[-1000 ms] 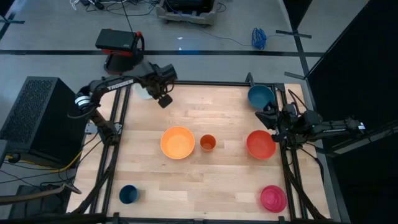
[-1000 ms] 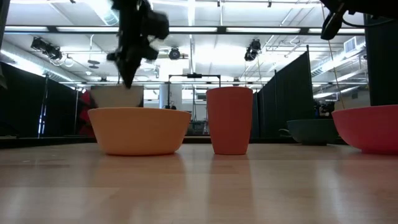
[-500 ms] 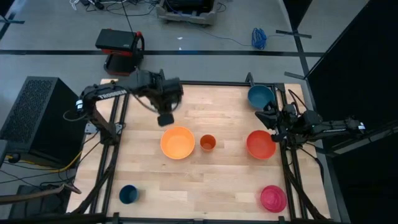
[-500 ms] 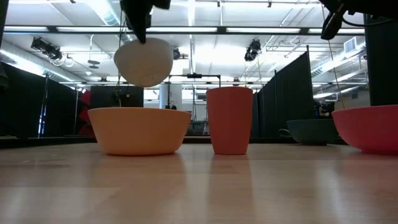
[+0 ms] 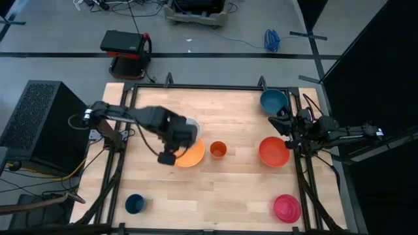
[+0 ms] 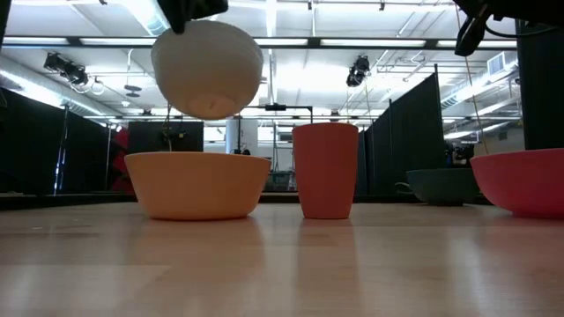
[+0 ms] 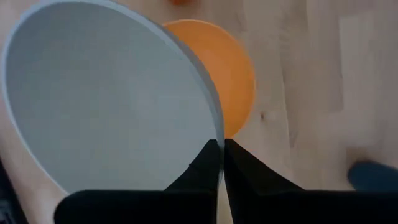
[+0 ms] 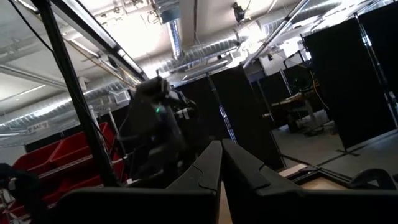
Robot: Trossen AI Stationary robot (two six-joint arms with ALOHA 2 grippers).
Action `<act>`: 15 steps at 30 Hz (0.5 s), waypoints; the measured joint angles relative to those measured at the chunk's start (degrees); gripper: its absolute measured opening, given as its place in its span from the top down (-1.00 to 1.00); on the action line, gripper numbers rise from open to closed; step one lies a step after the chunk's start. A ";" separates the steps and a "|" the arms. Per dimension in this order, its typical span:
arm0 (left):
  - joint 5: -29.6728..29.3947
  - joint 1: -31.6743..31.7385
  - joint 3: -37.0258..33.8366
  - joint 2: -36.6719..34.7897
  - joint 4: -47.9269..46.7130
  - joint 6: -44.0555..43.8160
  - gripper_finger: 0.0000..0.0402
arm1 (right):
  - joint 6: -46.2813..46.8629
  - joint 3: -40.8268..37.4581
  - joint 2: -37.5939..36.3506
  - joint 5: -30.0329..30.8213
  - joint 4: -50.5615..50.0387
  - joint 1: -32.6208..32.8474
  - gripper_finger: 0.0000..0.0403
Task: Nest bowls inside each other
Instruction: Stack the white bowl on top of the yellow bowl
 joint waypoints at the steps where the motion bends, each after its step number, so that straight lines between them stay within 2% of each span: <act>1: 0.07 -0.14 -0.07 0.39 0.32 -0.01 1.00 | 0.01 0.00 0.00 -0.03 0.14 0.00 1.00; 15: 1.08 -2.12 -1.12 5.78 4.76 -0.11 1.00 | 0.16 -0.02 0.02 -0.46 2.04 0.00 1.00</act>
